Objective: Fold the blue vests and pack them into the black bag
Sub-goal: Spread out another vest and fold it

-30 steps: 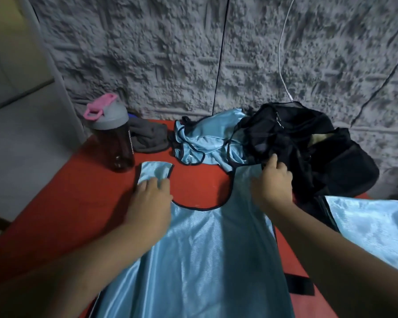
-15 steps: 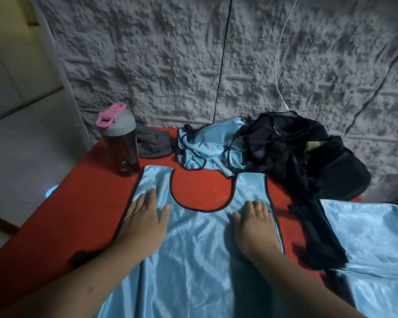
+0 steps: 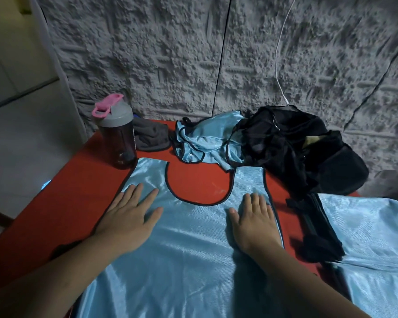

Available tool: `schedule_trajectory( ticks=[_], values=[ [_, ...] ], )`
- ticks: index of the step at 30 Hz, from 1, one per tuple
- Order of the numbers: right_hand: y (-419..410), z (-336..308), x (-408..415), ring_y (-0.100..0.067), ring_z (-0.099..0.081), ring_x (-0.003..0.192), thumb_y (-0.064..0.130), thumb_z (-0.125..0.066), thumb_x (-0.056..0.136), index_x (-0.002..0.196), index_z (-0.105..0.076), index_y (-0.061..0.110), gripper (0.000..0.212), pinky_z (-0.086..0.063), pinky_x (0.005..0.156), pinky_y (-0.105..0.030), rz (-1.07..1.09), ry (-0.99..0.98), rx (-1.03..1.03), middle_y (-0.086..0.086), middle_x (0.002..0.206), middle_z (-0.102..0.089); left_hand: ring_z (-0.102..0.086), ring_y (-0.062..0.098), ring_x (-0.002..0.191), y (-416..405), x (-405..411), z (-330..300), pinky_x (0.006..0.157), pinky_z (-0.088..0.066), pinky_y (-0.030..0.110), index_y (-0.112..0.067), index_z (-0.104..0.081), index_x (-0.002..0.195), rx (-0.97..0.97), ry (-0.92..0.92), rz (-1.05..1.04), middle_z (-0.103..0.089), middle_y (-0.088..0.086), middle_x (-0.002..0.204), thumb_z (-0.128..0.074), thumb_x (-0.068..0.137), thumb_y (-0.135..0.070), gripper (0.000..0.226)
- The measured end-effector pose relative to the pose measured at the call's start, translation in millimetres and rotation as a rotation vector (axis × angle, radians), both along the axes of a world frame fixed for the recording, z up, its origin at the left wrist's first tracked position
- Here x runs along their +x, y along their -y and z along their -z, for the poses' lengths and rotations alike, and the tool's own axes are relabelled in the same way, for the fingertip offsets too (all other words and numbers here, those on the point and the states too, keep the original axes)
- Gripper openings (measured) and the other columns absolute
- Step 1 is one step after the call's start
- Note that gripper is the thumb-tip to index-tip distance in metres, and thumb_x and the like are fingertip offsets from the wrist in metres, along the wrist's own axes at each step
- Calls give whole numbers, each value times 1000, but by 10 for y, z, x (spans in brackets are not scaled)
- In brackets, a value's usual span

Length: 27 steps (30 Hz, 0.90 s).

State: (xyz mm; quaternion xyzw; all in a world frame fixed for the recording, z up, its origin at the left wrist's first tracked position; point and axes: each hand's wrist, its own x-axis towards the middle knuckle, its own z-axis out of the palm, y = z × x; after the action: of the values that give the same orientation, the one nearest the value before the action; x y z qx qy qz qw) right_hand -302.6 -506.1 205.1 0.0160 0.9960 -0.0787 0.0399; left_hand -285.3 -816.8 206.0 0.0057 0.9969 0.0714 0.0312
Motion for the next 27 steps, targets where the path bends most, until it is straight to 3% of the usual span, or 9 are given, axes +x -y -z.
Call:
schedule_trajectory(
  ticks=[3,8,17,19,21,24,27],
  values=[
    [-31,-2,-3,-26,10,157,66,-4,99,162,1,9,85,3,127,-43,-28,-6,30,-12,170,5,20,12,153,10,-14,42,125,9,35,-50,13,155,-42,-3,-5,16,-5,168,0,88,-78,74],
    [-92,20,-59,-25,11,157,72,3,94,162,2,11,91,3,127,-43,-66,-2,73,-11,170,6,18,14,154,19,-48,96,126,6,38,-49,15,155,-37,-21,-2,14,-3,168,10,77,-87,87],
    [-99,-8,-127,-26,7,157,75,9,87,161,-1,12,98,0,127,-43,-79,-1,58,-12,170,3,20,17,153,11,-64,41,126,6,39,-46,15,156,-30,25,-10,16,-2,168,3,87,-78,76],
    [-94,-59,-85,-25,9,157,70,3,91,161,0,10,93,3,127,-42,-63,-21,-3,-13,170,4,18,17,154,6,-38,-27,126,5,40,-41,9,158,20,-6,-4,12,-1,169,2,87,-78,81],
    [-85,-170,-47,-24,7,157,59,-16,102,162,-3,8,79,2,127,-38,-78,-51,-74,-12,170,1,8,17,155,0,-2,-127,127,2,39,-31,-5,162,134,-114,9,-1,0,170,-11,91,-73,82],
    [-57,-465,123,-25,-25,153,42,-40,106,158,-29,11,63,-25,122,-37,-45,-120,-208,-13,165,-28,-15,23,154,-24,137,-338,126,-11,41,-19,-33,156,256,-259,-2,-28,3,164,-52,98,-49,68],
    [-50,-799,439,-26,-64,116,36,-53,100,134,-62,20,39,-53,92,-35,40,-112,-244,-7,125,-70,-47,28,133,-45,420,-582,112,-39,42,-15,-55,139,279,-326,-42,-56,5,140,-70,90,-30,53]
  ],
)
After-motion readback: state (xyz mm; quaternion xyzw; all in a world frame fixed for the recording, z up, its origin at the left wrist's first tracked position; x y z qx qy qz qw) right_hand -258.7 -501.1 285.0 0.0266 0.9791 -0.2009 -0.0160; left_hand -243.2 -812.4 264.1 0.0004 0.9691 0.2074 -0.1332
